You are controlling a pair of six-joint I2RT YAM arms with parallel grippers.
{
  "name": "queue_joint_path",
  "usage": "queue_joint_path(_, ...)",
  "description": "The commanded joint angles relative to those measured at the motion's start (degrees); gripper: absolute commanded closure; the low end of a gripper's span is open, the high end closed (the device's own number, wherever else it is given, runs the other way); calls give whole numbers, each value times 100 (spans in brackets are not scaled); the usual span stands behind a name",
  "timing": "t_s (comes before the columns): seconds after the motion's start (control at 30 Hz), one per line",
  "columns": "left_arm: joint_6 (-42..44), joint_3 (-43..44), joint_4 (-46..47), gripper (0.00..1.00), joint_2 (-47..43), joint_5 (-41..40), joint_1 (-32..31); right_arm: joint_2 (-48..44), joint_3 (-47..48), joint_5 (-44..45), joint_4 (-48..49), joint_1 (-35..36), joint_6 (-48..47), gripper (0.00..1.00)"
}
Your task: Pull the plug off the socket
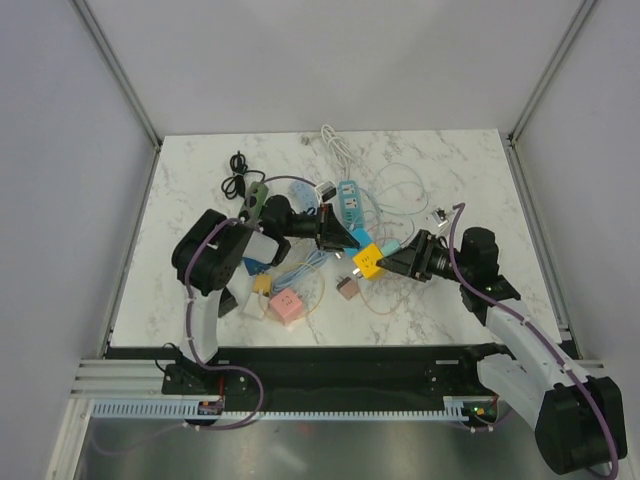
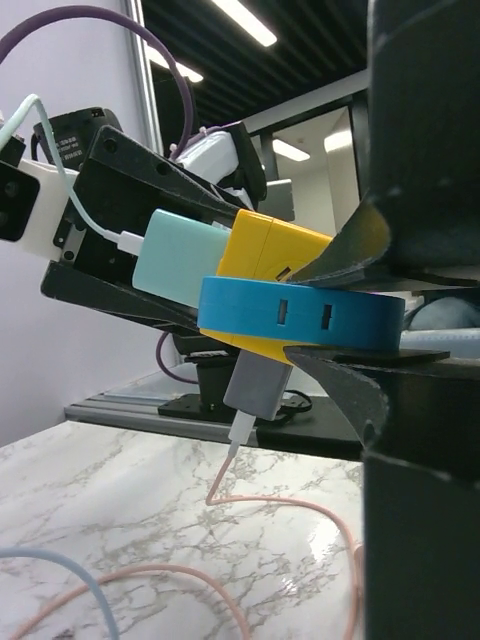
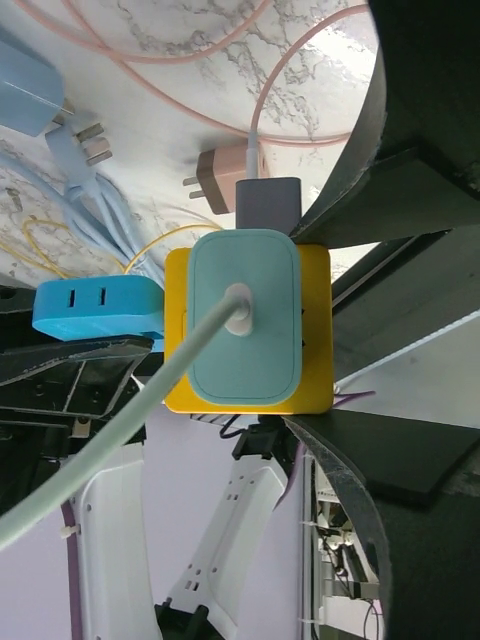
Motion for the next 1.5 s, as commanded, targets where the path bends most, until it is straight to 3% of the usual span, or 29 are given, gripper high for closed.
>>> queue_joint_path(0.0,-88,24,-672,98,-392,-1035,722,-251,67,-729,-296,54,-484,100)
queue_joint_path(0.03,1545,67,-1699,98,-769,-1140,714,-251,84,-711,-366,62,-528,100)
queue_joint_path(0.07,2441,163,-4128,98,-1400,-1611,670,-251,119,-694,-419,62,-554,100)
queue_joint_path(0.1,3702,460,-4892,98,-1667,-1920,652,-260,120,-694,-454,62,-580,100)
queue_joint_path(0.13,3906,515,-5256,98,-1817,-2115,652,-251,120,-676,-472,62,-581,100)
queue_joint_path(0.17,3882,498,-5208,98,-1906,-1977,774,-251,120,-676,-481,62,-581,100)
queue_joint_path(0.27,2454,200,-3604,98,-1636,-1276,1116,-207,146,-685,-481,62,-624,100)
queue_joint_path(0.3,1675,8,-2528,98,-1399,-1195,1170,-207,155,-693,-481,62,-625,100)
queue_joint_path(0.43,718,-91,-1270,98,-1010,-1009,1188,-277,243,-667,-481,62,-607,100)
queue_joint_path(0.57,1261,-3,-2093,98,-1256,-1009,1127,-260,339,-308,-648,62,-791,100)
queue_joint_path(0.67,1850,6,-2884,98,-1554,-1106,1048,-84,497,359,-1357,53,-1185,100)
queue_joint_path(0.73,2237,-3,-3341,98,-1765,-1219,969,30,524,711,-1386,62,-1187,78)
queue_joint_path(0.87,2467,-64,-3625,98,-2003,-1378,670,205,515,730,-703,53,-732,51)
queue_joint_path(0.9,2467,-65,-3642,98,-2038,-1422,617,241,506,756,-474,62,-469,32)
queue_joint_path(1.0,2458,-3,-3730,98,-2170,-1527,398,399,401,721,352,62,303,8)
queue_joint_path(1.03,2458,58,-3757,98,-2205,-1580,284,452,270,730,589,71,533,4)
queue_joint_path(1.07,2476,93,-3818,98,-2232,-1598,231,539,191,713,1174,88,744,3)
queue_joint_path(1.23,2529,295,-4064,98,-2399,-1739,-94,768,-144,1002,2225,281,1589,2)
queue_joint_path(1.47,2608,454,-4275,98,-2487,-1809,-262,734,-179,1257,1779,431,1372,2)
